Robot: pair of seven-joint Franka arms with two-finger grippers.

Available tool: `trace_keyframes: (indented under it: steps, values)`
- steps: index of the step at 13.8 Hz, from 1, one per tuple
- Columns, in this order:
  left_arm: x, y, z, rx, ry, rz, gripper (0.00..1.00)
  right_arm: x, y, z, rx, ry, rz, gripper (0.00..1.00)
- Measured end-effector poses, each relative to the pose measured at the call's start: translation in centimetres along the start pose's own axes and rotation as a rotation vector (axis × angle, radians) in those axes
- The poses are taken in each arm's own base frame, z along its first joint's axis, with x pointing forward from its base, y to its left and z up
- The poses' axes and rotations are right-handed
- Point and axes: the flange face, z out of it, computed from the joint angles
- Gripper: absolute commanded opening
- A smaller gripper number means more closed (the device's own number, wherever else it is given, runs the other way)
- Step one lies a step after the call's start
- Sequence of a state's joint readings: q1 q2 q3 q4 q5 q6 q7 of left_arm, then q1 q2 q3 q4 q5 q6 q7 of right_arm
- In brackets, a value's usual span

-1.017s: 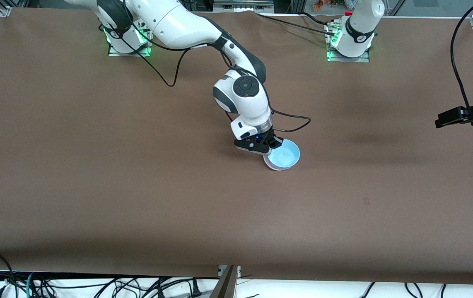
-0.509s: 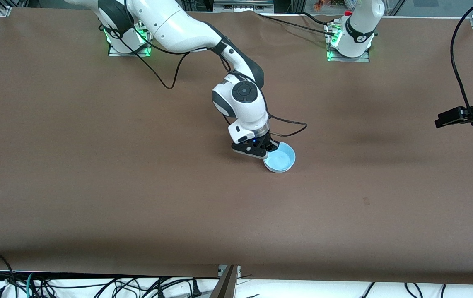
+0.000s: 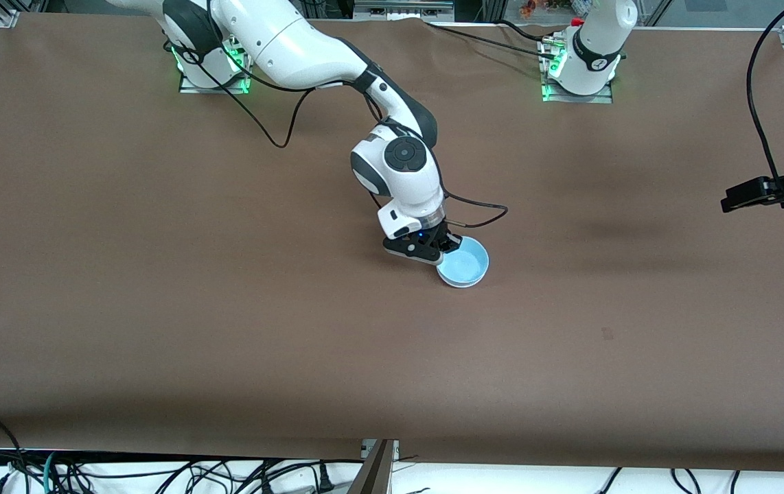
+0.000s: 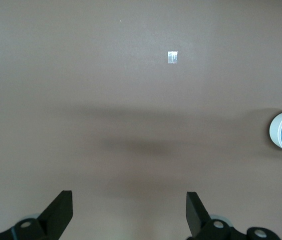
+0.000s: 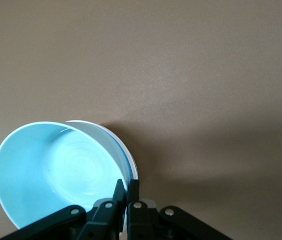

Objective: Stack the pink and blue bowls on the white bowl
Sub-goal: 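Lower the blue bowl into the pink bowl with the right gripper, then open the right gripper and draw it back from the stack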

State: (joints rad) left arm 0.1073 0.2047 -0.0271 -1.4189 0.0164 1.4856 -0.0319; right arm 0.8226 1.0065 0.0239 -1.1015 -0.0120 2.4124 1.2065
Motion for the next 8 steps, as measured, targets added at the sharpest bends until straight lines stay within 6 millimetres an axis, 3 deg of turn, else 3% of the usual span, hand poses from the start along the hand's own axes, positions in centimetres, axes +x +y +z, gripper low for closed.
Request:
trace_keyframes:
  steps: [3, 8]
  values:
    - [0.00, 0.00, 0.00, 0.000, 0.000, 0.000, 1.00, 0.20, 0.12, 0.11, -0.001, 0.002, 0.002, 0.45]
    - [0.00, -0.04, 0.00, 0.000, 0.000, -0.001, 1.00, 0.55, 0.22, 0.02, -0.008, 0.002, 0.005, 0.45]
